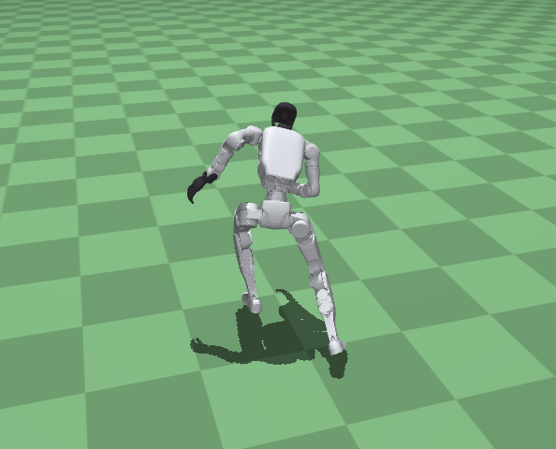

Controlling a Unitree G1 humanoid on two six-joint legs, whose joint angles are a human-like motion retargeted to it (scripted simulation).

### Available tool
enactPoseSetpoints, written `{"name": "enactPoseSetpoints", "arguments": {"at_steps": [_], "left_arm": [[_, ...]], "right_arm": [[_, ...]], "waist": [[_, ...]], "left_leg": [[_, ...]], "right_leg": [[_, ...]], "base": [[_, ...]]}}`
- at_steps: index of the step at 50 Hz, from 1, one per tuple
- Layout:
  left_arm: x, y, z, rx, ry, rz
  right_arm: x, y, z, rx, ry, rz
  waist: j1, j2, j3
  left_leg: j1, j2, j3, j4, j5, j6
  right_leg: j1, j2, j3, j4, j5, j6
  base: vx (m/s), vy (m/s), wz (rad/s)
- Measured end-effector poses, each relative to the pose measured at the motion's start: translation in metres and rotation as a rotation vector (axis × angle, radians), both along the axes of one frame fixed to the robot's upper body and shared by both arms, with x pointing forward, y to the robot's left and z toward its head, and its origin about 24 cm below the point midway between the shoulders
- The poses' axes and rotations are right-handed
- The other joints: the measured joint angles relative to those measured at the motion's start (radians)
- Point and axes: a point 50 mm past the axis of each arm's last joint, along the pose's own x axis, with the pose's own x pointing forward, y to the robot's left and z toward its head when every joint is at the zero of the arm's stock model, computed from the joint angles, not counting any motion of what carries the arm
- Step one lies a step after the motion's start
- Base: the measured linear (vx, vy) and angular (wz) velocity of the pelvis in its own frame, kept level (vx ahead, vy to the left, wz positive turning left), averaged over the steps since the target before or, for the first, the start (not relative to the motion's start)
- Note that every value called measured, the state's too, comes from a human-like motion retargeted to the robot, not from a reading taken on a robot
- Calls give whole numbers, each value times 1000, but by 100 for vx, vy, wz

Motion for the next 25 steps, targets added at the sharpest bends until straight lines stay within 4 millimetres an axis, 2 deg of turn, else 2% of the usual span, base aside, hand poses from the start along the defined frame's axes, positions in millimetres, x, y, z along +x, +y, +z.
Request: {"name": "enactPoseSetpoints", "arguments": {"at_steps": [3, 5, 6, 7, 8, 9, 10, 12, 13, 15, 17, 18, 20, 22, 23, 25], "left_arm": [[-16, 42, 35, 113, -17, -2], [-12, 64, 67, 227, -72, -3], [-4, 71, 83, 295, -120, -4], [5, 77, 100, 368, -172, -2], [16, 81, 115, 449, -231, 6], [27, 84, 129, 532, -292, 33], [38, 87, 143, 613, -357, 69], [68, 95, 162, 649, -503, 238], [93, 101, 169, 603, -563, 331], [153, 97, 177, 350, -641, 487], [211, 59, 174, 97, -612, 446], [239, 30, 174, 13, -605, 320], [278, -41, 191, 95, -608, -165], [286, -113, 218, 505, -617, -655], [285, -150, 231, 674, -667, -808], [267, -217, 252, 951, -810, -1024]], "right_arm": [[-35, 30, -25, -304, 3, 251], [-65, 44, -53, -351, 87, 457], [-78, 53, -66, -297, 160, 576], [-90, 63, -76, -236, 227, 698], [-99, 75, -84, -177, 288, 827], [-105, 88, -89, -143, 332, 935], [-111, 101, -93, -123, 367, 1032], [-110, 125, -91, -137, 352, 1062], [-107, 138, -88, -149, 322, 1026], [-91, 143, -80, -89, 287, 861], [-74, 124, -70, -19, 265, 717], [-69, 113, -64, 18, 249, 684], [-68, 89, -55, 63, 209, 672], [-71, 66, -60, -3, 233, 716], [-72, 58, -63, 38, 250, 715], [-74, 44, -73, 138, 286, 679]], "waist": [[164, -169, 0], [342, -252, 0], [418, -276, 0], [475, -302, 0], [495, -335, 0], [478, -378, 0], [442, -425, 0], [321, -497, 0], [241, -520, 0], [125, -515, 0], [22, -462, 0], [-32, -422, 0], [-133, -335, 0], [-218, -262, 0], [-253, -234, 0], [-324, -205, 0]], "left_leg": [[54, 78, 65, -621, 71, -21], [192, 164, 65, -1023, 86, -97], [247, 223, 72, -1086, 138, -122], [284, 272, 79, -1099, 215, -138], [284, 301, 85, -1012, 341, -134], [244, 294, 73, -847, 379, -122], [185, 270, 52, -643, 374, -106], [92, 191, 35, -306, 195, -93], [96, 123, 33, -279, 155, -72], [114, 31, -2, -263, 99, -38], [161, -15, -56, -273, 50, -18], [196, -26, -82, -280, 29, -17], [281, -28, -136, -302, -11, -31], [359, -3, -182, -280, -42, -56], [405, -1, -202, -280, -44, -60], [500, -7, -233, -254, -41, -65]], "right_leg": [[177, -96, 32, -193, 204, 75], [311, -96, 139, -329, 288, 147], [384, -74, 206, -357, 280, 166], [447, -55, 251, -358, 265, 175], [489, -44, 255, -305, 238, 160], [503, -57, 212, -199, 199, 136], [503, -82, 145, -66, 153, 106], [413, -108, 20, 293, -14, 43], [331, -89, -29, 450, -106, 2], [111, 16, -95, 682, -265, -45], [-152, 134, -152, 741, -310, -58], [-275, 165, -184, 712, -296, -58], [-467, 180, -255, 543, -245, -50], [-577, 182, -289, 251, -132, -4], [-599, 188, -283, 56, -36, 47], [-582, 185, -245, -358, 163, 149]], "base": [[210, 49, -120], [224, 66, -294], [223, 81, -264], [215, 86, -157], [203, 90, -23], [193, 89, 110], [180, 82, 215], [160, 61, 294], [137, 34, 309], [122, 11, 251], [112, -6, 155], [111, -11, 112], [115, -15, 80], [123, -21, 53], [124, -29, 59], [131, -38, 67]]}}
